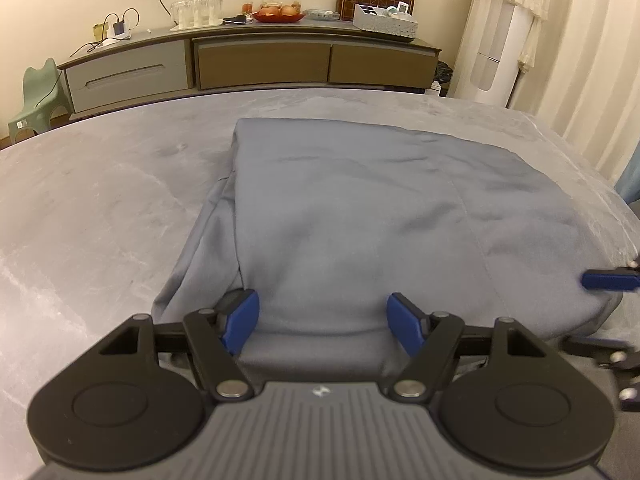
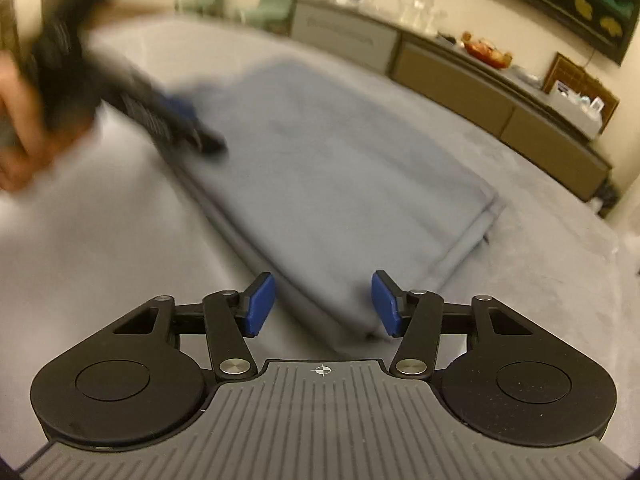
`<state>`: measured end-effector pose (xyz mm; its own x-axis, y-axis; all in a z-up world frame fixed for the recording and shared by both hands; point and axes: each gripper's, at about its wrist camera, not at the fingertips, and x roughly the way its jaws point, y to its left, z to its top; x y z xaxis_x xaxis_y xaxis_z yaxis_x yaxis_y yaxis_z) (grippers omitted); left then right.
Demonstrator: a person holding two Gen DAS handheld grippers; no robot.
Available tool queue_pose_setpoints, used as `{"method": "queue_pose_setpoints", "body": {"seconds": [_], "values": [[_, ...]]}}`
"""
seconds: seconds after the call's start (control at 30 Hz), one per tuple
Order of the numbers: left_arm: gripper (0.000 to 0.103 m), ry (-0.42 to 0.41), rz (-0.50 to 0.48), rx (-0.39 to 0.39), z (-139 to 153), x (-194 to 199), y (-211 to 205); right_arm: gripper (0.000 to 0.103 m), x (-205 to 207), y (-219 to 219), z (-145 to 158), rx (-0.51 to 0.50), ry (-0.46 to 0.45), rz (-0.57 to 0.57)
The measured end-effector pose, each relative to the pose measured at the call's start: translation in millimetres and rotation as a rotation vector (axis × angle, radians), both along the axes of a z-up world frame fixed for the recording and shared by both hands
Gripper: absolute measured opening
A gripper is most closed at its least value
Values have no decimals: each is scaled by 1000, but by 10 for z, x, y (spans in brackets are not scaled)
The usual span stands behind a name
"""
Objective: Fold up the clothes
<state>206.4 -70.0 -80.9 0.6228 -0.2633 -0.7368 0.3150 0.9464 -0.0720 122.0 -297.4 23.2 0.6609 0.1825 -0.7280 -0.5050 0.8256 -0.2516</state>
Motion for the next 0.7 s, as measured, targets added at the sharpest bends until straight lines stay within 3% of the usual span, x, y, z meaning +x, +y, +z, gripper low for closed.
{"method": "queue_pose_setpoints", "body": {"seconds": [0.1,0.23,0.33,0.6,0.7], "values": [[73,-2,4,-2,0,5,-8,69,197,-92,-28,34,5,-45],[74,-7,10,-3,-2,24,-40,70,387,-200,-41,49,-7,-96],[74,-7,11,-3,-1,37,-47,70,189,-188,-31,48,-12,-114],[74,-4,14,-5,27,38,-54,70,153,-250,-67,52,2,-137],[77,15,56,-16,108,-10,5,69,82,-253,26,66,20,-183]]}}
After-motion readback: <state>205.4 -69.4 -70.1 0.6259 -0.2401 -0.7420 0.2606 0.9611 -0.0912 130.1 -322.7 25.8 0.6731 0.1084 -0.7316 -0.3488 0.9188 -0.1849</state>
